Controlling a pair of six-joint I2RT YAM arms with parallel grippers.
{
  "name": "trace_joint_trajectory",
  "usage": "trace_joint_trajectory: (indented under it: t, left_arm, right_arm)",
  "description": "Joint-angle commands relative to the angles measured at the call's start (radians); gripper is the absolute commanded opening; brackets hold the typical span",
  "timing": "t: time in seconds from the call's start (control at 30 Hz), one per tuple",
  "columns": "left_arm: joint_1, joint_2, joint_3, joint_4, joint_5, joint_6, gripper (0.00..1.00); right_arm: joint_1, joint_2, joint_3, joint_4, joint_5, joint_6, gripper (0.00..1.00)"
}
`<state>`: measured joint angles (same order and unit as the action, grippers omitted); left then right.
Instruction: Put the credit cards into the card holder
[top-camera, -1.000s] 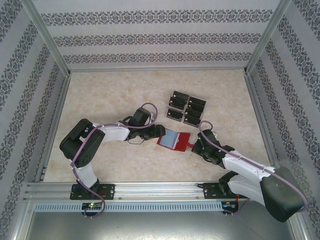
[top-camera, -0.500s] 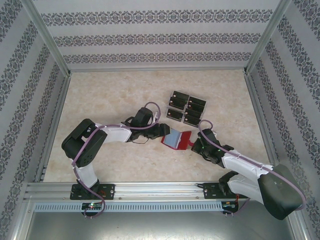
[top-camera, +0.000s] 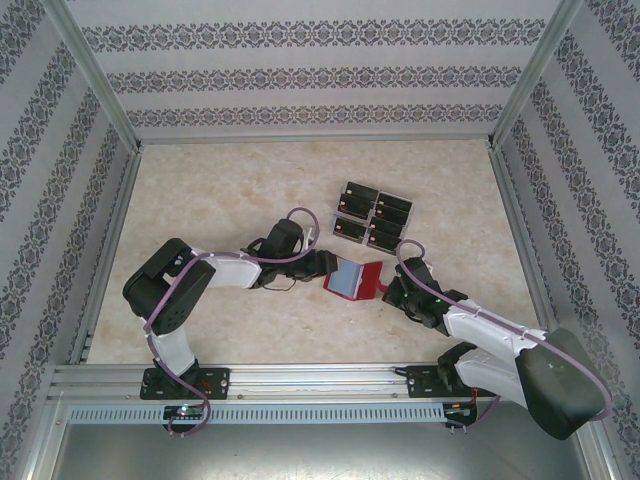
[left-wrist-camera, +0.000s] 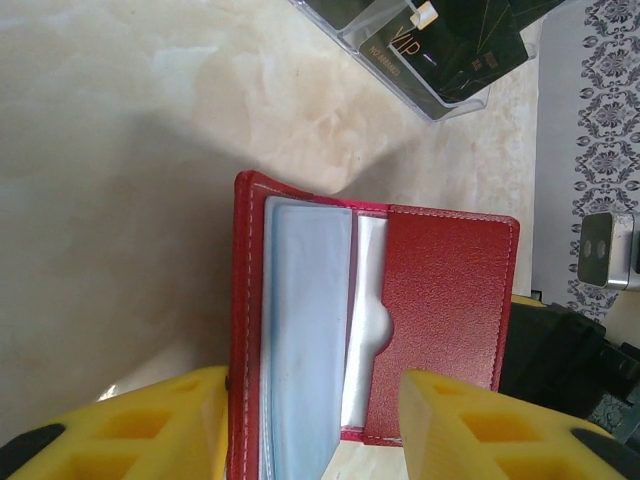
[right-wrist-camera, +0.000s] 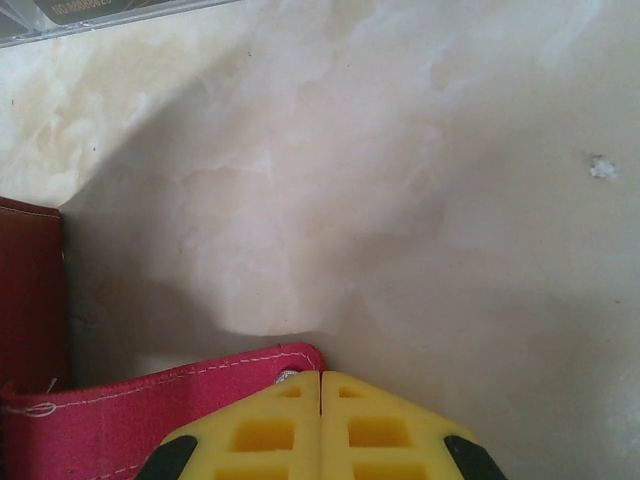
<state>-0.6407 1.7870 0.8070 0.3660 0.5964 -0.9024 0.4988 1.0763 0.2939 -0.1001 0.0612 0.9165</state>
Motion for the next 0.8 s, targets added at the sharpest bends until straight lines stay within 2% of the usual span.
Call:
trace_joint_trajectory:
  t: [0.0, 0.07, 0.17, 0.57, 0.7, 0.77]
  left_arm:
    - [-0.008, 0.016, -0.007, 0.052, 0.025, -0.006, 0.47]
    - [-0.008, 0.030, -0.015, 0.079, 0.032, -0.018, 0.46]
    - [-0.009, 0.044, -0.022, 0.111, 0.045, -0.030, 0.35]
    - [-0.008, 0.010, -0.033, 0.131, 0.040, -0.035, 0.16]
    - [-0.008, -0.029, -0.038, 0.112, 0.018, -0.027, 0.00]
    - [-0.008, -0.046, -0.040, 0.104, 0.008, -0.024, 0.00]
  right_arm:
    - [-0.014, 0.017, -0.013, -0.075, -0.010, -0.013, 0.00]
    - [-0.014, 0.020, -0.012, -0.075, -0.009, -0.013, 0.00]
    - [-0.014, 0.019, -0.012, -0.075, -0.010, -0.013, 0.00]
    - [-0.014, 0.025, 0.002, -0.079, -0.015, -0.027, 0.00]
    - [-0.016, 0.040, 0.032, -0.078, -0.038, -0.049, 0.00]
    - [-0.015, 0.053, 0.043, -0.076, -0.055, -0.061, 0.00]
